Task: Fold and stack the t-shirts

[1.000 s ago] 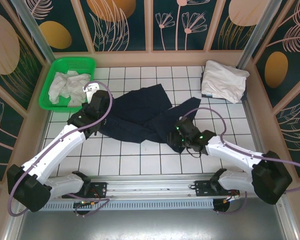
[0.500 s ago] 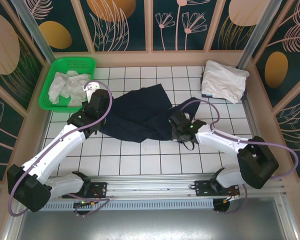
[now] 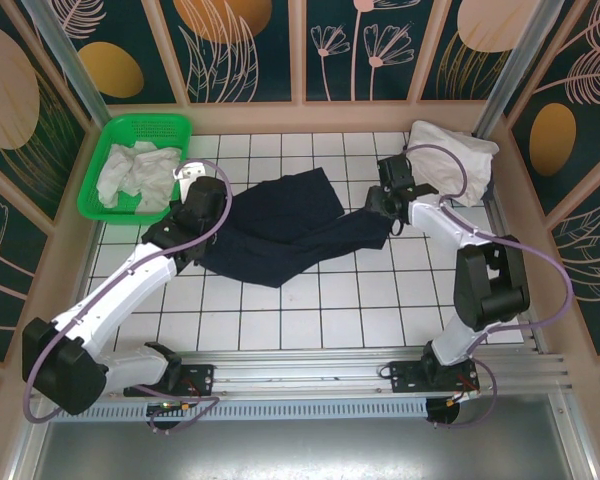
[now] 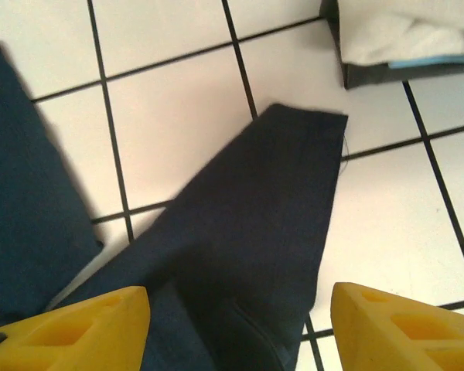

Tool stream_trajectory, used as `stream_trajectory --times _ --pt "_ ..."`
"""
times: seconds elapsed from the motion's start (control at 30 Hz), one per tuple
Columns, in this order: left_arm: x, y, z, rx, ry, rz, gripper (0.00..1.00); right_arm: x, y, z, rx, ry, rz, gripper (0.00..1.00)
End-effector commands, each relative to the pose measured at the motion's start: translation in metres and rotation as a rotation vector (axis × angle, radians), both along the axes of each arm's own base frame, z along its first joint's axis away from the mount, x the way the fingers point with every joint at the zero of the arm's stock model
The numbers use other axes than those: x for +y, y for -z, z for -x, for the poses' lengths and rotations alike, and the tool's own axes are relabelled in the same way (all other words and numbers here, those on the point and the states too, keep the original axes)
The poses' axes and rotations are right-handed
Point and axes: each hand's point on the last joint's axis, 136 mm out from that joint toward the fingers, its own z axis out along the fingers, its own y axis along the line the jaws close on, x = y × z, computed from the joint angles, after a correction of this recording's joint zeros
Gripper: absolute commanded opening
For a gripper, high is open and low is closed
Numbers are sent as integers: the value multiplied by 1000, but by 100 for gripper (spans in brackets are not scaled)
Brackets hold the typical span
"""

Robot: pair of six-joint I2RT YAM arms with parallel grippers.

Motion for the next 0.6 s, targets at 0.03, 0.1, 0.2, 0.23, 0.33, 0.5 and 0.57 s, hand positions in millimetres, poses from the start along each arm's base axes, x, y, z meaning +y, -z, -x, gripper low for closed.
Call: stream_trajectory --times 0.03,0.1,0.2,0.23,0.33,0.5,0.57 --pt "-2 7 -5 7 8 -4 0 12 -2 30 -35 -58 -105 64" --pt "-3 9 -7 15 8 -9 0 15 12 51 -21 -65 -173 63" --pt "-3 10 -9 21 9 -25 0 17 23 77 -31 -62 -253 59" --pt "-3 10 -10 21 11 -31 0 21 24 82 -45 -74 -283 58" --pt "-6 7 -15 25 13 -34 0 32 27 94 -78 -112 -353 58" --pt "-12 1 -18 9 32 0 0 60 40 94 -32 -206 -377 58" --pt "-13 -1 -18 6 37 6 0 67 43 85 -14 -228 -354 57"
